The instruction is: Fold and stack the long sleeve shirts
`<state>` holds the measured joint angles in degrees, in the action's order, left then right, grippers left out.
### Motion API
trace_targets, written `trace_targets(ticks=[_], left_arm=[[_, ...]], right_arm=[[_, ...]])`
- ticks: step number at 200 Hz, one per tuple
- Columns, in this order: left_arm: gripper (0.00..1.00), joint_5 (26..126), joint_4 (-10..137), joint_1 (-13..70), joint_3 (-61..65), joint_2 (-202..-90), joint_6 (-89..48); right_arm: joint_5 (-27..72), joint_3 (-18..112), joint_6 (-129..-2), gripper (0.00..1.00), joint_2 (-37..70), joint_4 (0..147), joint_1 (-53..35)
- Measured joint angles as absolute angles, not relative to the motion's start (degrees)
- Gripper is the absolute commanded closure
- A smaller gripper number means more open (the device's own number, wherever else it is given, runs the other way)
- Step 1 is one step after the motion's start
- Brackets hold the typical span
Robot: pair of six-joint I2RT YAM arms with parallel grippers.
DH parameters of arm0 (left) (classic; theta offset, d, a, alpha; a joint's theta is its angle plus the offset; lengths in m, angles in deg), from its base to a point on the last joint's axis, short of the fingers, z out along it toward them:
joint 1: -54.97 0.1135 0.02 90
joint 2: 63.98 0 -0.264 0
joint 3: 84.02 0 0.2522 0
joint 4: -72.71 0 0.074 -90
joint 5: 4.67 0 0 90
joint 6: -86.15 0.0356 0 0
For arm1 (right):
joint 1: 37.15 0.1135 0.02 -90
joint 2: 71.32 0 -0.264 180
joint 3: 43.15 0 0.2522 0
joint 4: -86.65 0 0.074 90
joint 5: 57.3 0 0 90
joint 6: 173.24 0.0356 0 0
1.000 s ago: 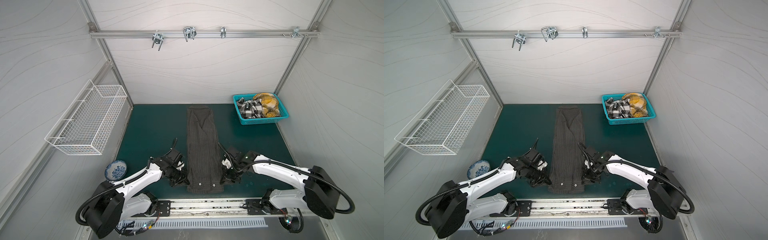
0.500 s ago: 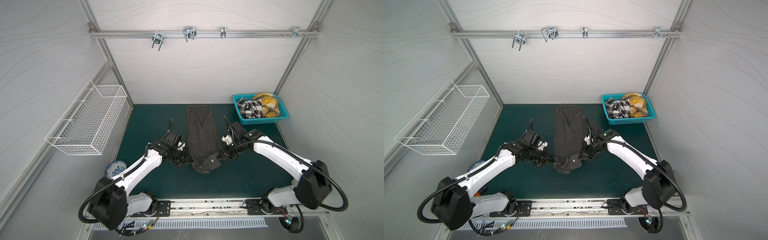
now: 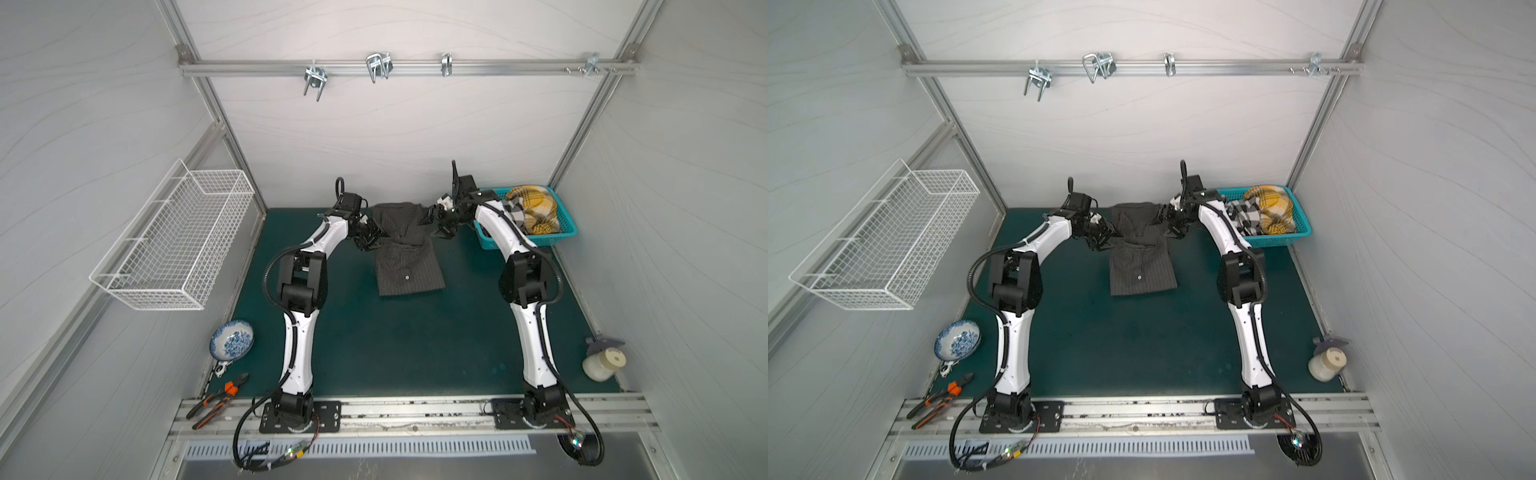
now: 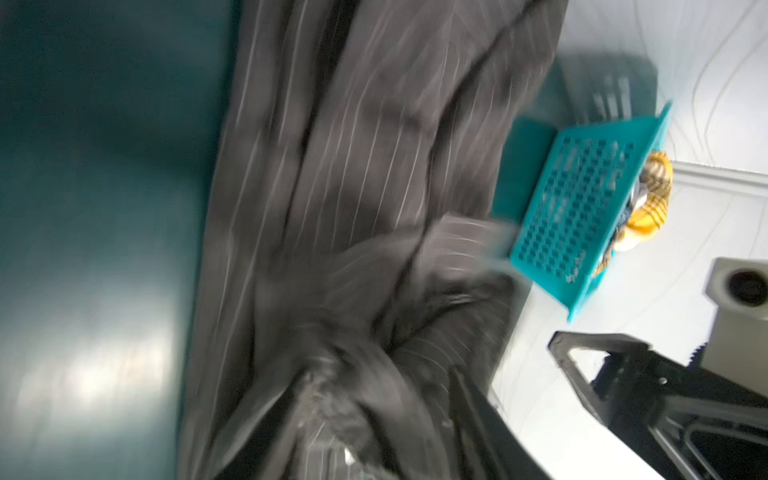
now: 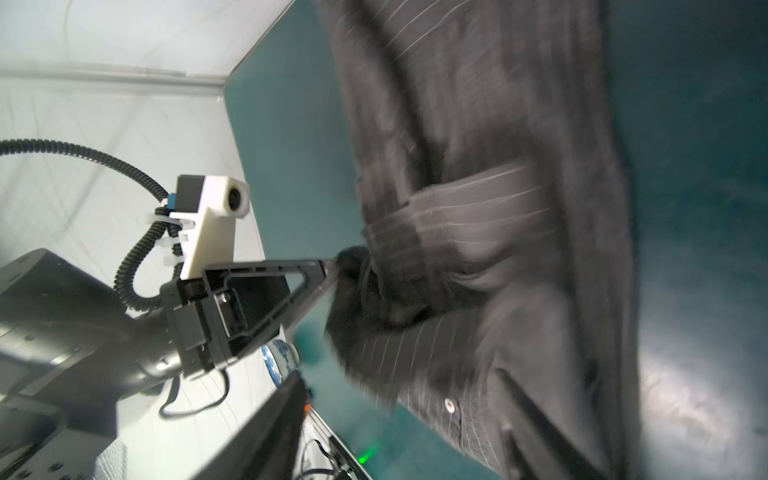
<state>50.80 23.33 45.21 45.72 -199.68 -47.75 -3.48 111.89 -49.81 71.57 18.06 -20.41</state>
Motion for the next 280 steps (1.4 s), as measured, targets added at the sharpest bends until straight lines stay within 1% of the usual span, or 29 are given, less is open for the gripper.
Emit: trace_targets(ticks=[10,18,31,41,55,59,68,76,84,96,105,110,126,146,163,176,195,210,229,247,263,280], left_arm=[[0.36,50.56,23.05,46.08,46.05,-200.73,-48.49],[0.36,50.52,22.00,46.52,45.59,-200.49,-48.67],[0.39,50.85,21.86,47.20,42.88,-197.76,-48.60],[0.43,51.77,23.15,47.33,36.65,-192.40,-48.58],[0.52,53.73,23.94,46.02,25.28,-181.87,-48.54],[0.55,54.17,23.96,45.10,22.25,-178.54,-48.87],[0.64,55.20,24.05,42.69,17.13,-172.64,-48.52],[0.75,55.46,24.09,39.96,14.46,-169.12,-47.97],[0.80,55.46,24.66,37.56,13.28,-167.86,-48.08],[0.86,54.50,26.02,34.80,12.59,-168.86,-47.64],[0.88,54.06,26.83,34.02,12.41,-171.51,-47.64],[0.89,53.86,26.94,33.99,12.41,-173.12,-47.47],[0.90,53.93,26.76,34.80,12.41,-179.18,-47.07],[0.87,54.28,25.43,35.57,12.32,-184.29,-46.51],[0.86,53.16,25.54,36.16,11.82,-184.45,-46.29],[0.84,52.90,26.59,35.94,9.46,-183.20,-46.11],[0.82,52.42,28.12,34.63,2.42,-178.61,-45.57],[0.82,52.01,29.12,32.53,-5.01,-173.50,-45.57],[0.79,51.59,30.39,28.49,-16.83,-164.36,-46.86],[0.77,51.46,29.14,25.08,-25.21,-155.31,-49.28],[0.75,52.01,26.26,24.55,-26.54,-149.91,-50.72],[0.77,53.64,24.18,25.64,-22.10,-148.36,-50.72]], right_arm=[[-3.59,111.62,-50.84,0.22,72.12,17.15,-21.20],[-3.33,108.87,-51.84,0.23,71.05,16.91,-21.73],[-2.26,99.36,-53.11,0.24,65.96,18.22,-22.43],[-1.38,89.96,-53.46,0.27,60.27,19.46,-22.47],[0.08,78.79,-53.68,0.38,52.38,21.19,-21.49],[0.43,76.19,-53.87,0.44,50.26,21.56,-21.01],[0.48,71.54,-53.48,0.53,46.55,23.29,-19.87],[0.37,69.20,-53.11,0.59,44.67,24.34,-18.95],[0.30,68.11,-53.28,0.63,44.10,25.58,-18.05],[0.30,67.84,-53.20,0.70,45.06,27.61,-16.79],[0.06,68.11,-53.18,0.74,46.92,28.95,-16.28],[-0.16,68.46,-53.13,0.74,48.34,29.56,-16.15],[-0.31,69.00,-53.24,0.75,52.75,31.02,-16.09],[0.72,67.84,-53.13,0.77,56.03,31.33,-15.72],[0.98,64.13,-52.69,0.77,55.68,32.07,-14.91],[0.46,59.30,-51.65,0.78,53.17,34.11,-13.81],[0.87,50.12,-49.66,0.78,47.14,36.18,-11.15],[1.22,42.05,-47.91,0.78,41.65,36.60,-7.41],[2.42,33.07,-45.04,0.76,34.44,36.58,-1.97],[3.47,27.78,-43.01,0.73,28.75,35.57,1.79],[5.13,26.75,-42.09,0.71,24.89,33.76,2.49],[7.62,28.28,-42.14,0.71,21.69,32.38,1.94]])
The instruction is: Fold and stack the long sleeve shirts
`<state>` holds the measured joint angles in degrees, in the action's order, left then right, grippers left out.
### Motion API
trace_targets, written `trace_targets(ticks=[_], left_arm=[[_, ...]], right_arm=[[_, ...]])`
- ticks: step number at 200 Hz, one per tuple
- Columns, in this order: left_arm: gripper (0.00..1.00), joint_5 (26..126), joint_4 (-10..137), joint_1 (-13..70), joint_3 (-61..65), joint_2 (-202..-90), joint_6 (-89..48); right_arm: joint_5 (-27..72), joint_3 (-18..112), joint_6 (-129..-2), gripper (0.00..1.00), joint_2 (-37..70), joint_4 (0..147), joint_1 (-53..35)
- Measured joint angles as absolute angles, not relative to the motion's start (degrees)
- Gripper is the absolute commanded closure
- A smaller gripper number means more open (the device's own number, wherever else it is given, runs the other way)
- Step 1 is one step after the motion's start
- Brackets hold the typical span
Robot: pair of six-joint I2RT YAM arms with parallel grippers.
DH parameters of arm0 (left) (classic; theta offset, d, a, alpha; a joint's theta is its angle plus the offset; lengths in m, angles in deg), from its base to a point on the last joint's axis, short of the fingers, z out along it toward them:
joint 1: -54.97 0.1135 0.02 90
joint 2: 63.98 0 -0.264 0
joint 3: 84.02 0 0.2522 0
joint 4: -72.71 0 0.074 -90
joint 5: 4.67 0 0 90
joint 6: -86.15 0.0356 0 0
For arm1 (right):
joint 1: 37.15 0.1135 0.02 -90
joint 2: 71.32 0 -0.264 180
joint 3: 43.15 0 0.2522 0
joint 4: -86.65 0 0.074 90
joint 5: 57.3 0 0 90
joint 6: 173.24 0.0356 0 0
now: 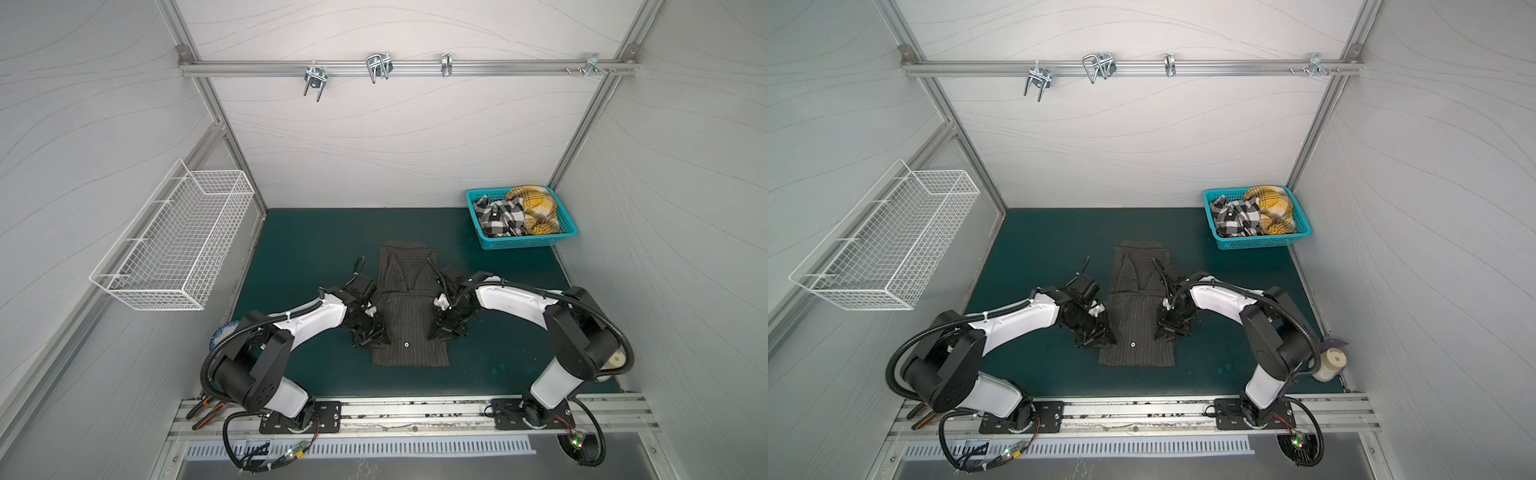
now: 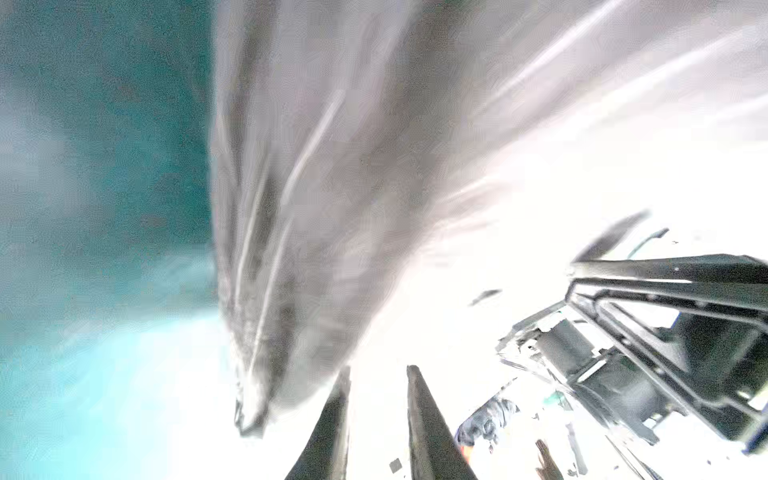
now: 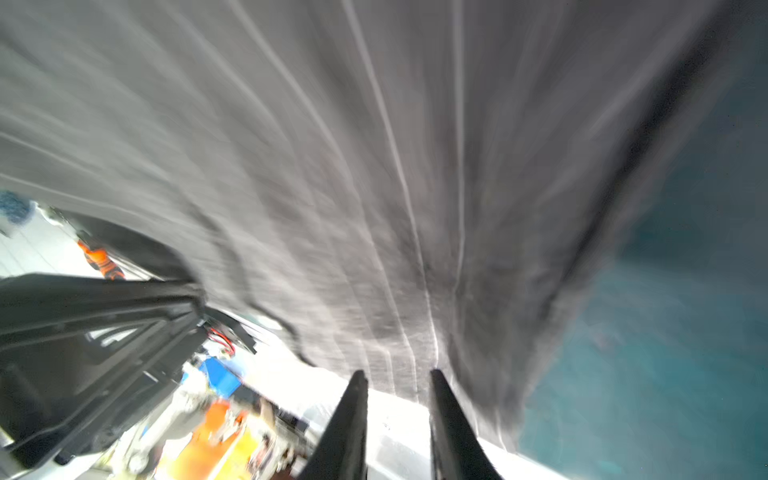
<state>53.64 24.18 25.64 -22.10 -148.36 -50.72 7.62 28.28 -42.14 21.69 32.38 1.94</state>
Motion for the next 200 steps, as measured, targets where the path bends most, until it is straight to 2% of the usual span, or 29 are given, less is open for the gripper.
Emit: trace_targets(ticks=[18,45,87,115,130,148,179,200], left_arm=[[0.84,54.28,24.25,26.83,-13.97,-151.75,-49.89],[0.85,54.21,27.48,29.10,-5.42,-161.41,-48.28],[0.85,52.20,29.93,33.03,-0.44,-177.23,-47.36],[0.81,48.99,31.37,34.08,4.00,-181.19,-47.42],[0.71,48.79,32.01,33.91,3.93,-180.95,-47.51],[0.62,50.19,31.46,33.80,2.95,-178.54,-47.25],[0.57,55.48,24.97,33.75,-0.53,-165.36,-45.96],[0.62,57.40,22.80,33.75,-3.92,-154.41,-45.89]], right_arm=[[8.70,31.47,-42.73,0.71,21.15,31.92,0.79],[9.61,36.39,-44.19,0.72,24.01,32.51,-1.95],[8.94,43.71,-46.86,0.76,35.95,36.05,-7.72],[8.48,47.87,-47.93,0.79,43.84,37.25,-9.95],[7.84,49.05,-48.39,0.79,44.71,36.69,-10.36],[8.50,49.40,-48.91,0.75,43.90,36.42,-10.34],[11.93,48.70,-49.74,0.69,36.69,32.69,-9.71],[13.81,46.99,-50.05,0.69,29.00,31.16,-8.42]])
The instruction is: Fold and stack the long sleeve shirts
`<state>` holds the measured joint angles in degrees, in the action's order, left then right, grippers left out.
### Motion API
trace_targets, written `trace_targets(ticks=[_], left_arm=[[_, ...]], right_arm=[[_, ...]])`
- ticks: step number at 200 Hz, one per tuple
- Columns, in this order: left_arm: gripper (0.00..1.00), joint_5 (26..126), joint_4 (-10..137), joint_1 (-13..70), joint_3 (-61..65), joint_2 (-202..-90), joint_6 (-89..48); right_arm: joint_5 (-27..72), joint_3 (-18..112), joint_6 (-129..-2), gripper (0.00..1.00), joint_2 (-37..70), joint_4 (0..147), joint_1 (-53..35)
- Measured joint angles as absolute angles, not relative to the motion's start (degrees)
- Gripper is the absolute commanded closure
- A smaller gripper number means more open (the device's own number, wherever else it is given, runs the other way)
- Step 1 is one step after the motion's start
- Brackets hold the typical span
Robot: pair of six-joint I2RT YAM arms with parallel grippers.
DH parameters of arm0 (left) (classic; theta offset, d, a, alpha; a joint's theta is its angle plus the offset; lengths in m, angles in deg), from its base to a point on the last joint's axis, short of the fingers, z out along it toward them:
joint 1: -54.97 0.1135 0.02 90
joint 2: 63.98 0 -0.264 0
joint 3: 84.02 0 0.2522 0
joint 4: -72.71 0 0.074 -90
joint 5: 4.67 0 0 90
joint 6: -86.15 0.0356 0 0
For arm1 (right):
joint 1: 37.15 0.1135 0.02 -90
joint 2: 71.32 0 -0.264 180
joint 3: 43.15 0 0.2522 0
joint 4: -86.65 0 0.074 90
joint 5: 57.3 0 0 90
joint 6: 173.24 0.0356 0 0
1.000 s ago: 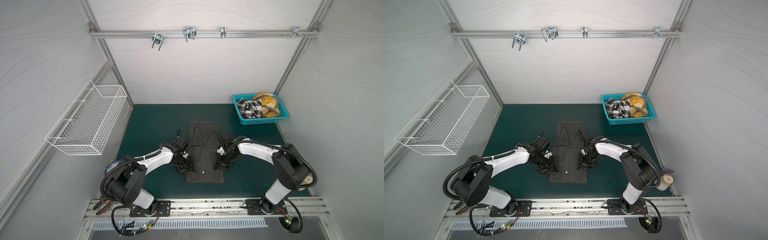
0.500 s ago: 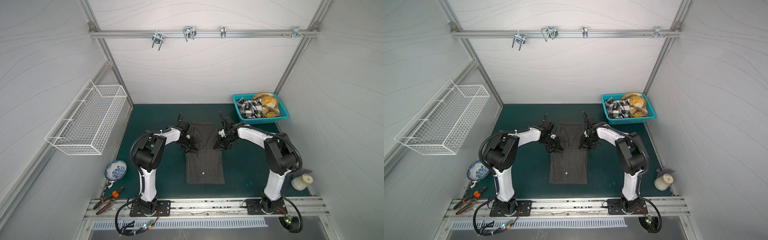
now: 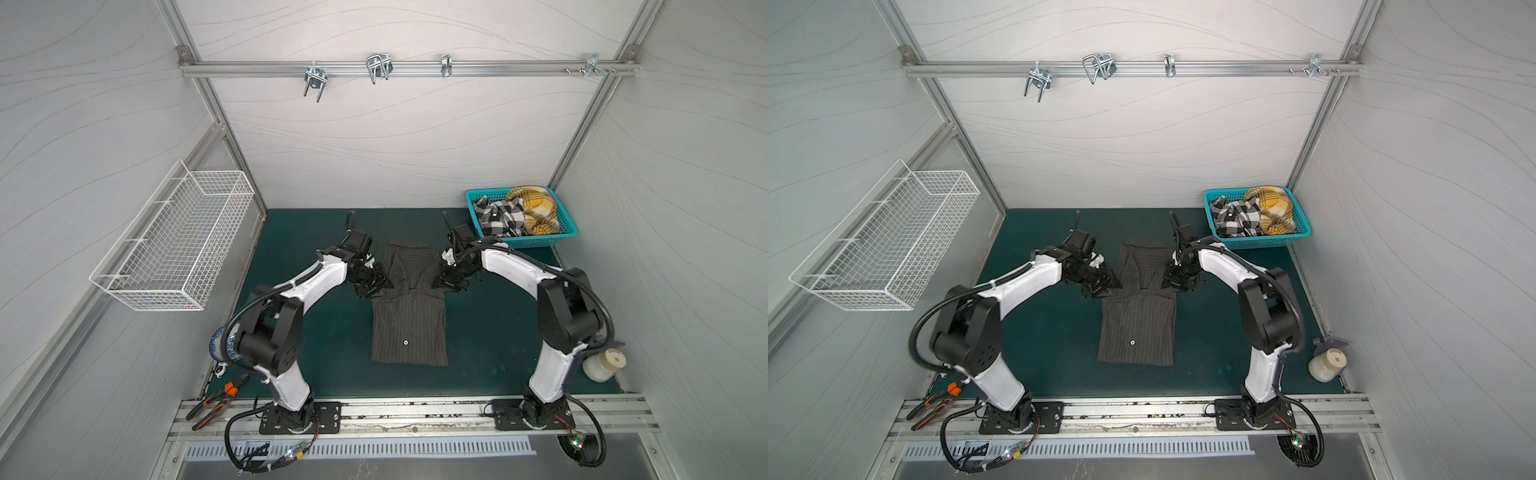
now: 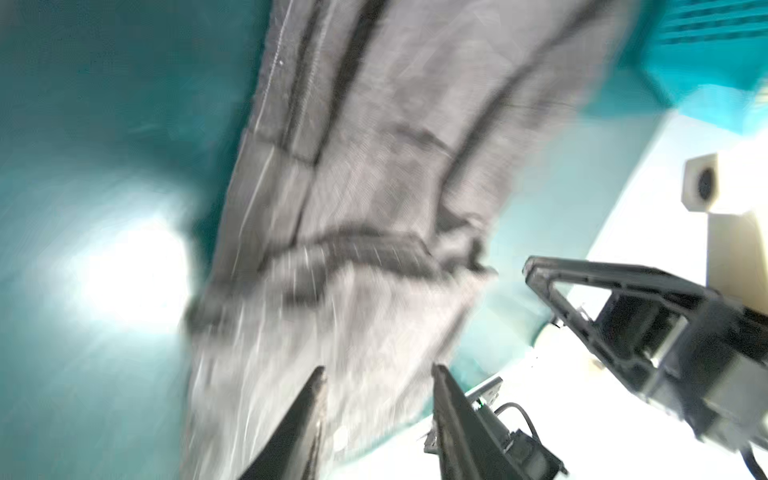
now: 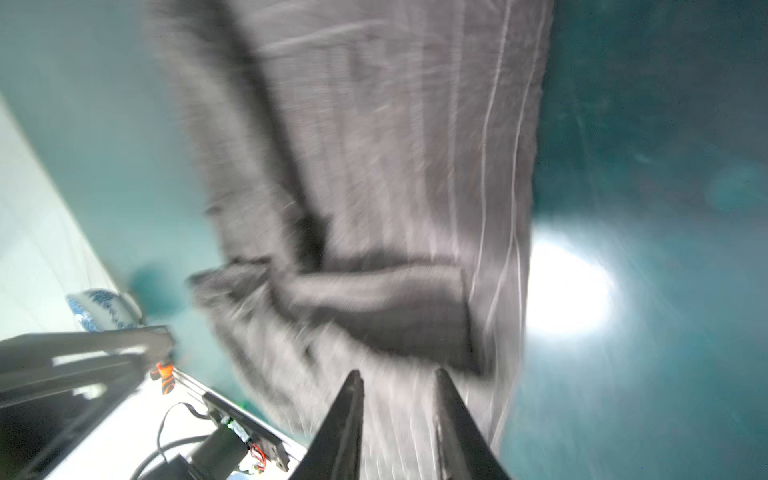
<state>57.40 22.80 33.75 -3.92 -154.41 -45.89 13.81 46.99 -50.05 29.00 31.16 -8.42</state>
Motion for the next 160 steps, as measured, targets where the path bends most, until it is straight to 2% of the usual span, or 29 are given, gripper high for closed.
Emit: trace_targets(ticks=[29,47,95,107,131,160], left_arm=[[0.72,56.53,23.29,33.82,-10.74,-149.19,-46.22],[0.78,54.67,24.49,33.82,-14.69,-153.04,-46.81],[0.85,53.40,26.83,33.82,-16.29,-161.98,-46.99],[0.82,53.49,27.39,33.82,-16.29,-163.33,-46.88],[0.70,53.78,27.53,33.82,-16.16,-163.57,-46.29],[0.54,56.46,24.68,33.80,-15.26,-159.35,-44.84]], right_arm=[[14.29,41.66,-49.33,0.71,23.03,31.00,-4.28],[14.01,38.53,-48.50,0.73,24.21,31.53,-2.30],[14.03,33.05,-47.34,0.77,31.46,34.19,-2.84],[13.46,32.92,-47.30,0.77,32.10,34.54,-3.56],[13.72,33.00,-47.34,0.76,32.08,34.33,-4.57],[14.12,33.24,-47.82,0.68,30.70,33.30,-4.48]])
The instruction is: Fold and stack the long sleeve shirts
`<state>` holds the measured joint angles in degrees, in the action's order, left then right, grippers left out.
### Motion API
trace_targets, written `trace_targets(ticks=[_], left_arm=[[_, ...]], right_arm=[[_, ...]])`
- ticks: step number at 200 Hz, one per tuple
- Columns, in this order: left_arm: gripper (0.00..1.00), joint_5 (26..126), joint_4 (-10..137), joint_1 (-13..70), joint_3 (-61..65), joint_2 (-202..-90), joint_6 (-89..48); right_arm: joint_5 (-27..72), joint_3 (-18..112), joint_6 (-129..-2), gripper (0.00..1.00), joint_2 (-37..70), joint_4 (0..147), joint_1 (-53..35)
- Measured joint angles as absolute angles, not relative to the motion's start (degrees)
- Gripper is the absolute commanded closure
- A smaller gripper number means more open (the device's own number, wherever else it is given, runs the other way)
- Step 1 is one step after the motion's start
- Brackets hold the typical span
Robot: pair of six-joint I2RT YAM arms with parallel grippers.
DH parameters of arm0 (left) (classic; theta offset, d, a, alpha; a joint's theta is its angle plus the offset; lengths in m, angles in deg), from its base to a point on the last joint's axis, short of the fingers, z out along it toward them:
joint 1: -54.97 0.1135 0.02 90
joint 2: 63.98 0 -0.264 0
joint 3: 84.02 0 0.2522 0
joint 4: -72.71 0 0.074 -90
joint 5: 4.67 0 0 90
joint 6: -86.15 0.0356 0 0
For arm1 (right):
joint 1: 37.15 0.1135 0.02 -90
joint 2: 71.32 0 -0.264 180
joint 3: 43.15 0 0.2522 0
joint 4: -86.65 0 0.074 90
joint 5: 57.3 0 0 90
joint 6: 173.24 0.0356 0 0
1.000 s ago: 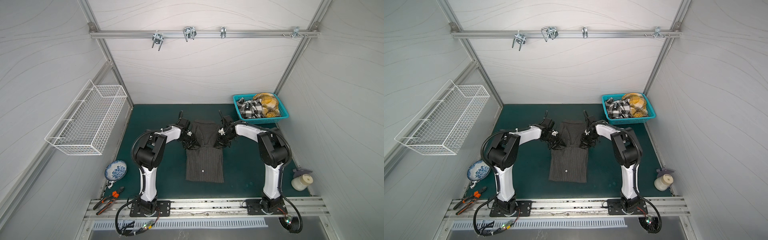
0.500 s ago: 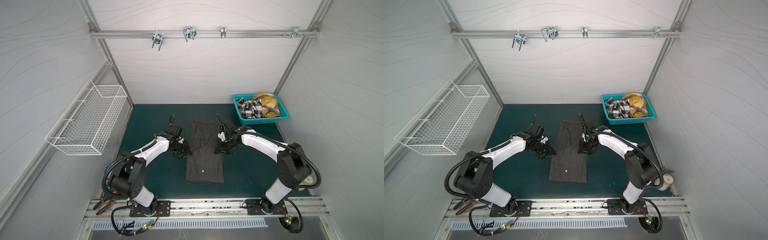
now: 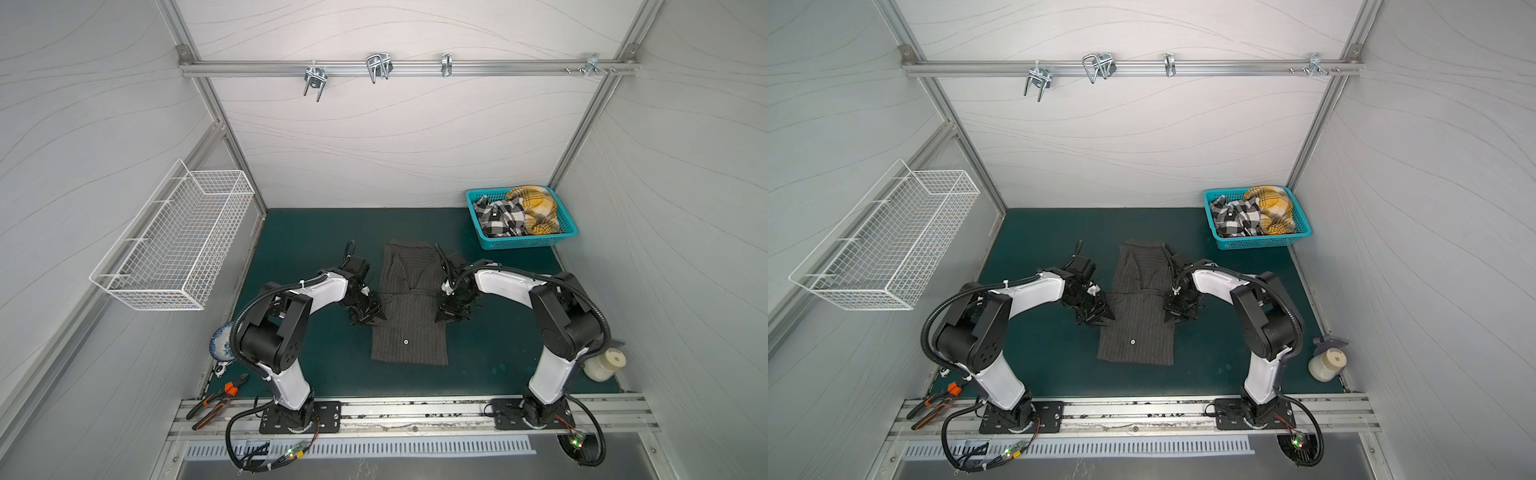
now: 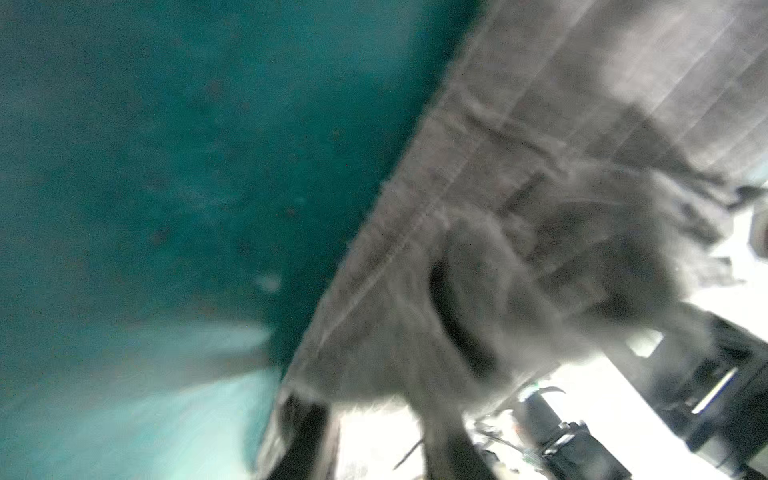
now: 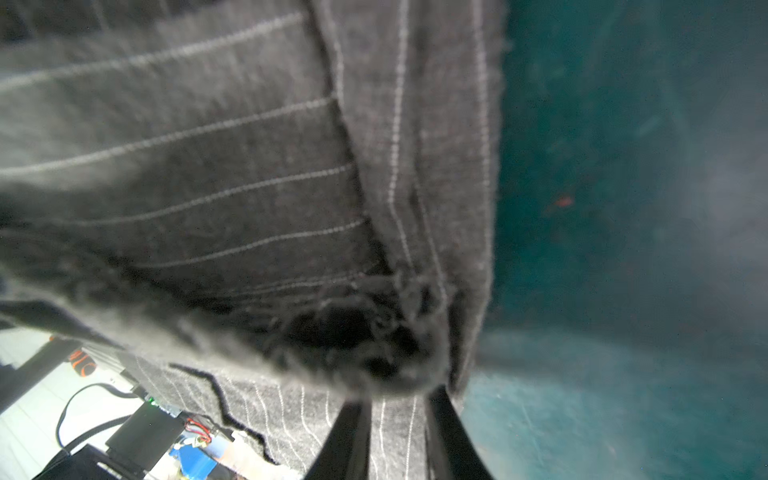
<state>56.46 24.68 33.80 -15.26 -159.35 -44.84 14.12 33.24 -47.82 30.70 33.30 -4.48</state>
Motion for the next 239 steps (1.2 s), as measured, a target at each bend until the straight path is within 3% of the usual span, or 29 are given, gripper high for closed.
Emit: trace_targets(ticks=[24,57,81,100,128,168,184,239], left_arm=[[0.49,58.32,22.13,34.76,-12.68,-153.34,-43.84],[0.44,56.49,25.03,37.64,-10.50,-154.81,-42.44],[0.42,56.01,27.57,38.37,-10.71,-158.24,-41.81],[0.42,55.98,29.51,38.34,-11.28,-159.35,-41.52],[0.52,55.81,31.88,38.34,-11.13,-161.89,-41.30],[0.90,54.52,33.19,38.34,-9.93,-168.56,-42.02],[1.00,53.97,33.34,38.32,-9.73,-168.86,-42.29],[1.00,51.98,34.74,37.25,-7.59,-166.13,-43.51]], right_arm=[[14.88,33.97,-48.13,0.68,27.25,31.83,-3.17],[15.10,36.00,-48.13,0.67,24.56,31.02,-1.47],[15.10,35.91,-48.08,0.54,24.12,30.81,-1.49],[15.10,35.19,-48.10,0.49,23.66,30.83,-1.53],[14.99,33.48,-48.10,0.50,22.53,30.89,-1.79],[14.09,30.60,-47.93,0.63,21.61,31.29,-3.08],[13.88,30.27,-47.62,0.67,21.04,31.48,-3.32],[13.13,29.77,-47.65,0.70,20.38,32.36,-3.54]])
